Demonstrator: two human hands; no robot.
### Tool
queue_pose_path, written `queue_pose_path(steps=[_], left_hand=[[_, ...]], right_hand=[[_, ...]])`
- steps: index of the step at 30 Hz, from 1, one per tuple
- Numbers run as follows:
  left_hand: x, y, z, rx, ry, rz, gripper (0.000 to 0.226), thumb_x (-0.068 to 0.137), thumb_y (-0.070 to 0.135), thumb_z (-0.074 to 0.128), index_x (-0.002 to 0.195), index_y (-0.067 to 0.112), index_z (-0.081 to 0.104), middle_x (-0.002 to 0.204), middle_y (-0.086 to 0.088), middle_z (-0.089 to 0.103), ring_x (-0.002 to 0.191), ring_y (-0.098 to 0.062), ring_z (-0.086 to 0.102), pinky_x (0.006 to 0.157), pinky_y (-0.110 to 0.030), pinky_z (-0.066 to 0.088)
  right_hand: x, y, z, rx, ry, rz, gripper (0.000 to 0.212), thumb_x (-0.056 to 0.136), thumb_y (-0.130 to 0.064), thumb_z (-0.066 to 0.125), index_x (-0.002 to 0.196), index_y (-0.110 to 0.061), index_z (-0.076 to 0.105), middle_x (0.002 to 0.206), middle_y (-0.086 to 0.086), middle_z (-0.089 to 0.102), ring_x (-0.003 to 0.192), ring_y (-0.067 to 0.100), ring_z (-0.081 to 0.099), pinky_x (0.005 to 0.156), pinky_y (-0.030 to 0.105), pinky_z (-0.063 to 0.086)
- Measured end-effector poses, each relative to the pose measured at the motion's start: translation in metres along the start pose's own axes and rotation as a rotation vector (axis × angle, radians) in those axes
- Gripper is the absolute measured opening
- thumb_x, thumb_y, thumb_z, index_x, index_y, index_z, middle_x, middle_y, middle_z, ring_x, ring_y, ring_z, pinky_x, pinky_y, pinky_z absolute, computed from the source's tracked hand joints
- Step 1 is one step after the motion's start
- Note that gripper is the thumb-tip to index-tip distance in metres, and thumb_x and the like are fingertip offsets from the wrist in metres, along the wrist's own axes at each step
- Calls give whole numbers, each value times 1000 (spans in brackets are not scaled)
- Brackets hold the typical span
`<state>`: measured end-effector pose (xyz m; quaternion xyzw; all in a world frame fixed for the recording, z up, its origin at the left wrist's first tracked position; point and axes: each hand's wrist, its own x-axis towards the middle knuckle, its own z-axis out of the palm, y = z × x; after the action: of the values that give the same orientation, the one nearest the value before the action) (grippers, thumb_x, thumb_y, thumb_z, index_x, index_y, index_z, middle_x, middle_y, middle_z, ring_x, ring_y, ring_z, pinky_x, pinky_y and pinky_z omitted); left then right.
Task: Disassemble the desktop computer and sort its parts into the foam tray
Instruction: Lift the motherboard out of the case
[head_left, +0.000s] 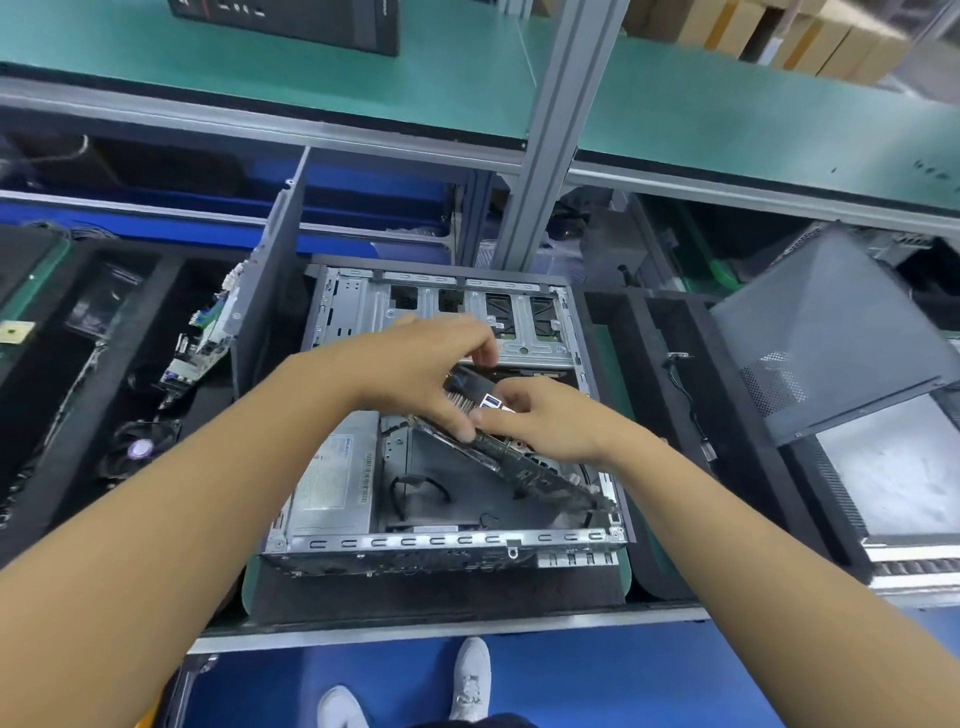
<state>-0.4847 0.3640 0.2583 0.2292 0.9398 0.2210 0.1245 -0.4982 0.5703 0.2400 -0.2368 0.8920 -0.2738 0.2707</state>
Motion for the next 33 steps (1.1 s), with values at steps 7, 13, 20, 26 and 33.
queue_pose_path(steps=[7,13,20,26,33], left_hand=[[-24,-33,3,-220,562,-101,19,95,43,57,105,27,56,104,14,57,98,-1,52,81,-10,36],[-25,-33,16,-693,794,-206,40,95,53,31,101,24,57,97,15,56,92,5,51,80,-10,38],[-11,-30,8,-1195,960,-488,36,101,54,29,89,35,57,106,15,56,110,-10,48,95,-35,30],[-20,-48,15,-622,704,-653,31,85,32,42,61,22,25,66,0,37,65,-23,33,64,-35,28],[-20,-56,43,-565,602,-596,24,86,27,43,63,20,42,64,0,44,64,-23,40,61,-34,36]], right_hand=[[2,-15,-9,267,79,-28,55,89,-64,55,85,-9,55,74,-4,46,68,12,41,70,34,31],[-10,-41,-26,231,142,-93,56,87,-68,54,77,-13,50,69,-6,35,59,9,32,63,33,24],[-33,-72,-49,176,269,-147,73,79,-75,54,95,-3,57,74,-3,43,66,11,39,69,34,30],[-65,-90,-73,197,309,-188,71,77,-77,56,91,-8,59,75,-1,44,69,14,38,71,35,31],[-93,-100,-89,254,434,-318,55,82,-63,60,85,-9,58,75,3,47,69,16,39,69,38,31]])
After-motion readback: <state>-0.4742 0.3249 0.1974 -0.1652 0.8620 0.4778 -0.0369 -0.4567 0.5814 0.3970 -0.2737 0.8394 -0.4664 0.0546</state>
